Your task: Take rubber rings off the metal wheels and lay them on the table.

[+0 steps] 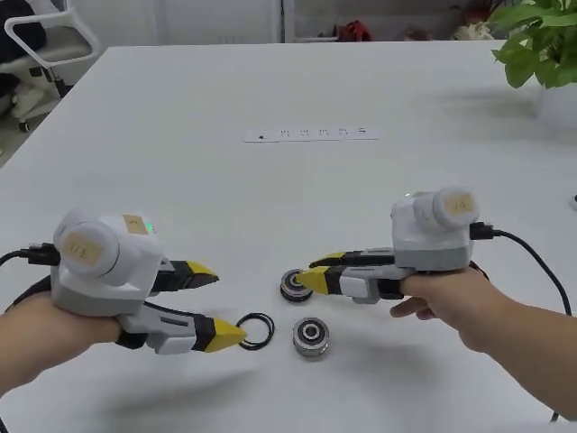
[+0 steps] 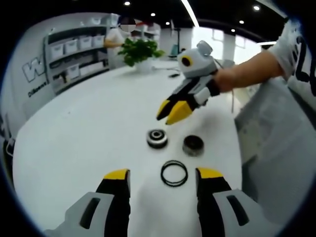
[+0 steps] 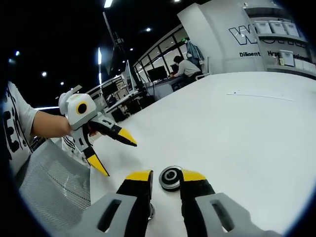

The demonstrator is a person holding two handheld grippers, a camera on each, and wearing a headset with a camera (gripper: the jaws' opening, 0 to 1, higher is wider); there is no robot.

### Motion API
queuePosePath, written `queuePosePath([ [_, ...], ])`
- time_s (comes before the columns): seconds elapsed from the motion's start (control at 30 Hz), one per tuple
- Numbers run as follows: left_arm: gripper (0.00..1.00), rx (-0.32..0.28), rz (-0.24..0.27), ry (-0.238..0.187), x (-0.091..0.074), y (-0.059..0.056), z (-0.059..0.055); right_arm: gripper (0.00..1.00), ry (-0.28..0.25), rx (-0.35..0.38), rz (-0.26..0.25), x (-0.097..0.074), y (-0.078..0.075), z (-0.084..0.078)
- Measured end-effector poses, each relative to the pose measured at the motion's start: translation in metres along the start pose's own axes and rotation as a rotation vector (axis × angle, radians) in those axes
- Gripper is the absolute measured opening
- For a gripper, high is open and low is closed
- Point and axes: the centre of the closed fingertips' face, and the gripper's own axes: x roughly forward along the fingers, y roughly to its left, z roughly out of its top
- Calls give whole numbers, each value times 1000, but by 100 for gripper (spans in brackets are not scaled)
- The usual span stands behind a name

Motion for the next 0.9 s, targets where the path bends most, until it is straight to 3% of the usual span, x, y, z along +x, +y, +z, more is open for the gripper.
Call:
queuePosePath([
  [0.3, 52, -30, 1, -4, 13, 10, 6, 18, 29, -61, -45, -4, -16, -10],
  [0.63, 50, -17, 0, 18, 25, 14, 9, 18, 95, -159, -16, 2, -10, -25],
  [0.9, 48, -9, -8, 23, 36, 14, 11, 19, 117, -168, -3, 8, -7, -32],
])
